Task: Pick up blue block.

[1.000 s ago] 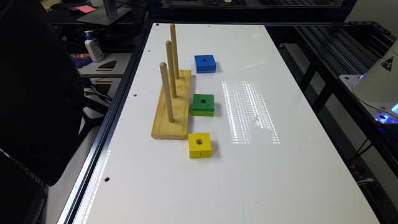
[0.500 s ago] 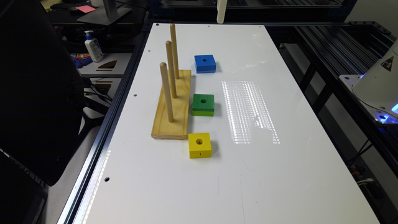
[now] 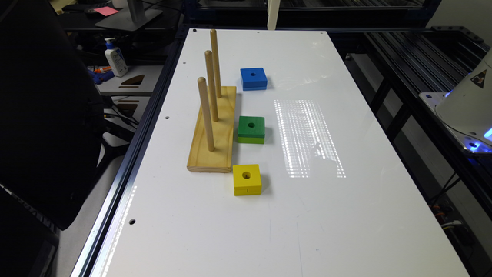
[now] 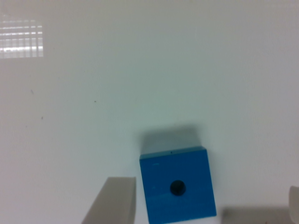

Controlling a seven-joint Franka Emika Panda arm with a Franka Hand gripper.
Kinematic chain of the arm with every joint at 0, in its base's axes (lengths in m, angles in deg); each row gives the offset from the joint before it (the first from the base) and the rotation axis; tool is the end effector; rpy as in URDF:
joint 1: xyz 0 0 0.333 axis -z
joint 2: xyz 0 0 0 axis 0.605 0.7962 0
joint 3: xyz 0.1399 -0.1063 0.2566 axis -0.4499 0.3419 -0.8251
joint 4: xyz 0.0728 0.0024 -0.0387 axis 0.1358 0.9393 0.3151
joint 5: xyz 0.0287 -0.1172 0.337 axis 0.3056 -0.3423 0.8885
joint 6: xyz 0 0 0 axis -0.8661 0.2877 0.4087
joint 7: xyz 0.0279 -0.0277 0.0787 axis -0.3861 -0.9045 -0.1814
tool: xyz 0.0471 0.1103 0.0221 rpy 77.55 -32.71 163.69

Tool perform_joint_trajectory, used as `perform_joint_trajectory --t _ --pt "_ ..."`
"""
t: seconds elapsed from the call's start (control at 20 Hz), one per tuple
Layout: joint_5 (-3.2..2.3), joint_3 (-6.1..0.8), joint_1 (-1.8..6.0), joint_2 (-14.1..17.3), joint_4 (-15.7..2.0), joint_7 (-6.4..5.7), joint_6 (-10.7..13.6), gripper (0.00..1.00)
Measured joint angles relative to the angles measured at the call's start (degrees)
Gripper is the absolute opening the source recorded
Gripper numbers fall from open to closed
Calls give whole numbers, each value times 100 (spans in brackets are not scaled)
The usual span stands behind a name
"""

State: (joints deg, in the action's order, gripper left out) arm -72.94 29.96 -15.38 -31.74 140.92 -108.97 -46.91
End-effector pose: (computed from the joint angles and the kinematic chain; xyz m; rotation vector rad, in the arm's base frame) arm 0.4684 -0.1512 0.3334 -2.8782 1.2267 -0.0155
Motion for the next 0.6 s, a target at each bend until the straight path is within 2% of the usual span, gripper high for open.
perform_joint_trajectory --t 0.2,0.5,0.6 --pt "-15 0 5 355 -7 0 -345 100" --pt "-17 0 12 421 2 0 -399 100" --pt "-19 0 14 551 18 0 -517 100"
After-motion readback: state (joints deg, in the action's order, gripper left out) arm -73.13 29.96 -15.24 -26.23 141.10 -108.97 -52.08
